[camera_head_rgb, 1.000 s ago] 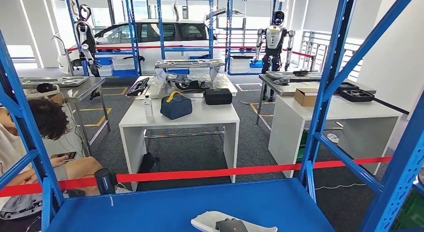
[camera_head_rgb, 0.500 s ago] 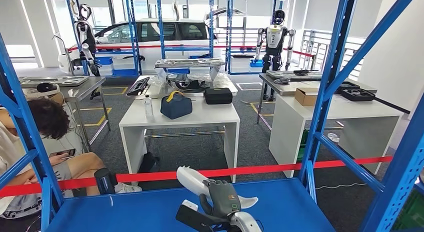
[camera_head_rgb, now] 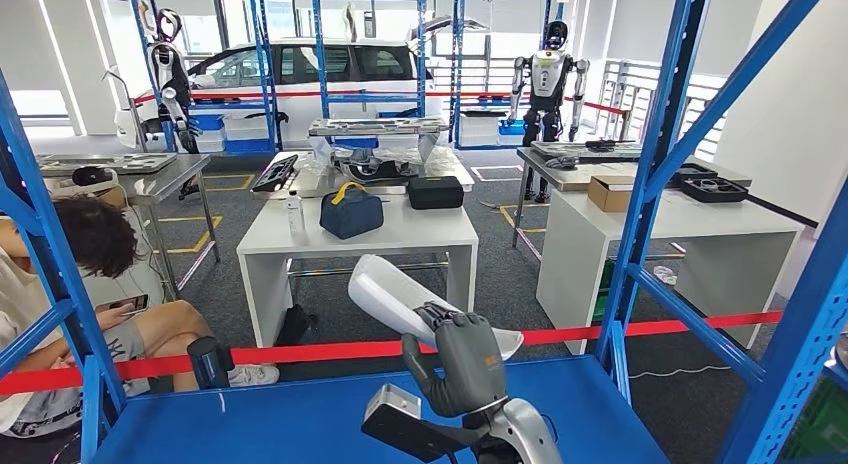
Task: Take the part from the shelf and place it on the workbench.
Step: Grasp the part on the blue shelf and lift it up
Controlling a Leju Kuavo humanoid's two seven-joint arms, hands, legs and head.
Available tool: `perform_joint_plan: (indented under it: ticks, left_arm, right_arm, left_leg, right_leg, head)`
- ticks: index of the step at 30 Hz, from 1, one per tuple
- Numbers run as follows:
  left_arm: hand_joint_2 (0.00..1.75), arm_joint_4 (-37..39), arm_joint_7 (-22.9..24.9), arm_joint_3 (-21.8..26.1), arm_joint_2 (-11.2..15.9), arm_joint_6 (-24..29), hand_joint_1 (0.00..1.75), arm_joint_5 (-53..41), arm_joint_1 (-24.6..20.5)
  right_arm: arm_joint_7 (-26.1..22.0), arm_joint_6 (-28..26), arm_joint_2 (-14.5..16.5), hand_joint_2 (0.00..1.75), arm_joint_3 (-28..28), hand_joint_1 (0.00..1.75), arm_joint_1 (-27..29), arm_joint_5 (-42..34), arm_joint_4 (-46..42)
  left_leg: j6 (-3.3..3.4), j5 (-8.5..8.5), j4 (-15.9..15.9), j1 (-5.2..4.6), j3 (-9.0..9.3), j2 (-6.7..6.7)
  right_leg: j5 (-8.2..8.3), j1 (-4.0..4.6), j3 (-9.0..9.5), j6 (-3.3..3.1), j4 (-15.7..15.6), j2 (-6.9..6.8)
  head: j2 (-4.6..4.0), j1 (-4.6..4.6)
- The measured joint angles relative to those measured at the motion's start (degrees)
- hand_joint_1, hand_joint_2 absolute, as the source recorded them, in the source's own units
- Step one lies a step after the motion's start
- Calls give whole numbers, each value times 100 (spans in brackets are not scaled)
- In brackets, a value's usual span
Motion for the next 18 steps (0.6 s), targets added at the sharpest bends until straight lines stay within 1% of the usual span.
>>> perform_joint_plan:
  ticks: [4,9,12,14,15,16,17,18]
  left_arm:
    - [175,0,5,20,-5,2,0,1,-1]
    - [175,-2,65,51,-2,28,0,23,-1]
    - [175,-4,87,88,1,42,0,38,0]
    - [175,-5,99,96,-1,33,0,19,-8]
    - [175,-5,103,98,-5,21,0,3,-20]
    - [175,-6,109,98,-10,3,0,-21,-35]
    - [175,-7,121,98,-15,-20,0,-53,-51]
    - [175,-7,139,98,-16,-44,0,-87,-65]
  right_arm:
    - [-2,3,-42,175,5,175,27,1,-136]
    - [-18,55,-69,175,88,175,31,24,-155]
    - [-28,74,-75,175,166,175,47,23,-154]
    - [2,67,-75,175,208,175,67,60,-155]
    - [35,63,-75,175,226,175,86,101,-156]
    - [79,61,-75,175,241,175,114,156,-157]
    - [127,62,-76,175,251,175,156,222,-158]
    - [171,67,-79,175,260,175,211,288,-165]
  left_leg:
    - [1,-1,2,-1,-1,0]
    - [28,-18,16,-33,-6,-2]
    - [63,-19,27,-58,-8,-4]
    - [115,24,-10,-47,2,3]
    - [148,55,-42,-33,8,10]
    - [177,83,-75,-17,8,19]
    - [196,103,-92,-9,2,26]
    - [207,113,-93,-9,-16,27]
  right_leg:
    - [1,0,1,1,-1,0]
    - [4,-36,5,31,-9,-2]
    - [12,-62,12,75,-14,-2]
    - [10,-69,15,116,-6,-1]
    - [-57,-67,-12,127,61,-1]
    - [-191,-62,-82,131,230,-1]
    - [-383,-64,-200,132,514,-3]
    - [-599,-59,-362,134,896,-3]
  head:
    - [0,0]
    - [0,0]
    - [0,0]
    - [0,-1]
    - [0,1]
    - [0,1]
    - [0,1]
    - [0,2]
